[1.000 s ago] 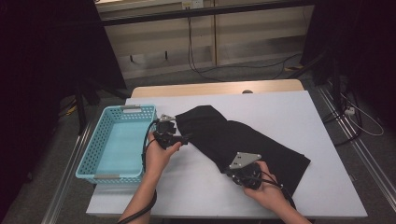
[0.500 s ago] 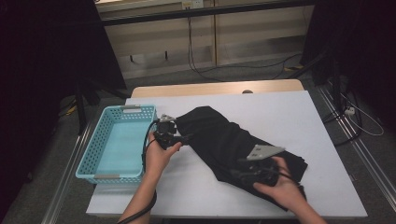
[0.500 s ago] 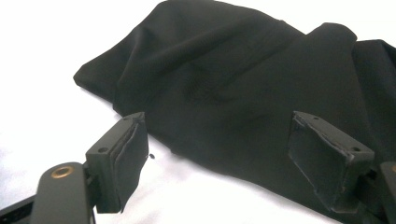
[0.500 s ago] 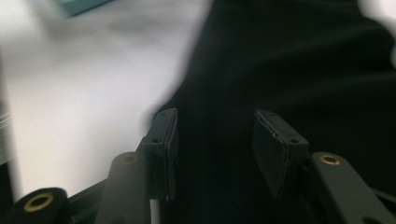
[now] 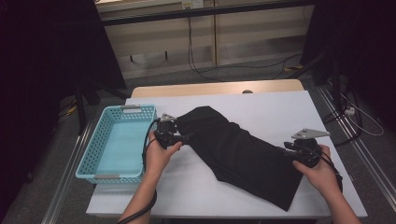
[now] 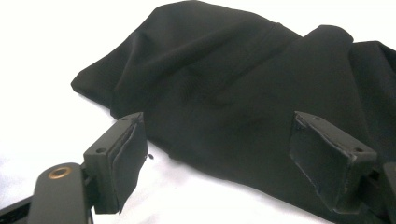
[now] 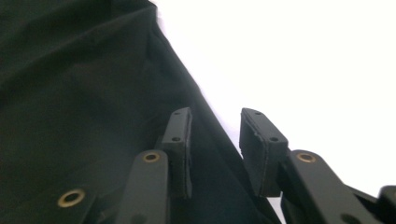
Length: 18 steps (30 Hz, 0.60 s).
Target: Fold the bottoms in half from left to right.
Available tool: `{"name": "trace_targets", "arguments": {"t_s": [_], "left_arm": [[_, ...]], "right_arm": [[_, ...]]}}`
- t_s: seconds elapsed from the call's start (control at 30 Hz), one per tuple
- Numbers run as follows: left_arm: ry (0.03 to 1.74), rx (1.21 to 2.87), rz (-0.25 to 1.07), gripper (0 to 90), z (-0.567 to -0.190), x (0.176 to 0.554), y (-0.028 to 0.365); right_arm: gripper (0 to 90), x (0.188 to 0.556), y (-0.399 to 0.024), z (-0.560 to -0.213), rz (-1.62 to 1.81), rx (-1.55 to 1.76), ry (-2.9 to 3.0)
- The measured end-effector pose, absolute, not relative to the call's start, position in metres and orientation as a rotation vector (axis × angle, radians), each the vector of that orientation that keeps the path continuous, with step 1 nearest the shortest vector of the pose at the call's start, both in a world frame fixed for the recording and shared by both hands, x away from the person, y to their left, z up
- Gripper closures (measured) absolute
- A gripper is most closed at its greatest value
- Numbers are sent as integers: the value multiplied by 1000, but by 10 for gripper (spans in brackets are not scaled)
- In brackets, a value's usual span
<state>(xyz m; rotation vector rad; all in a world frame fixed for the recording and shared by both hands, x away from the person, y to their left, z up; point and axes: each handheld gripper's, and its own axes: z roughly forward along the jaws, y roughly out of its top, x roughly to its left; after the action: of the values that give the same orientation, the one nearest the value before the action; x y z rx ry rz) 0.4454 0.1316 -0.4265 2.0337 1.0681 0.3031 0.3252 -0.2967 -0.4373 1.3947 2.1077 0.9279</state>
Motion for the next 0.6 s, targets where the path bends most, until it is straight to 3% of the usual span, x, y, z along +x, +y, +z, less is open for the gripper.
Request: {"name": "trace_targets", "arguments": {"t_s": [0.23,0.33,0.37,0.6], "left_arm": [[1059,2034,306,195,-427,446,130],[1059,2035,310,194,-427,446,129],[1057,2035,304,194,-427,446,129],[1048,2030,305,194,-425,446,130]], "right_arm": [[680,337,-301,-456,941,1498,2139],[758,339,-301,-455,950,1507,2142],[873,339,-301,-456,995,1505,2172],[894,337,-313,-438,1027,1552,2125]]}}
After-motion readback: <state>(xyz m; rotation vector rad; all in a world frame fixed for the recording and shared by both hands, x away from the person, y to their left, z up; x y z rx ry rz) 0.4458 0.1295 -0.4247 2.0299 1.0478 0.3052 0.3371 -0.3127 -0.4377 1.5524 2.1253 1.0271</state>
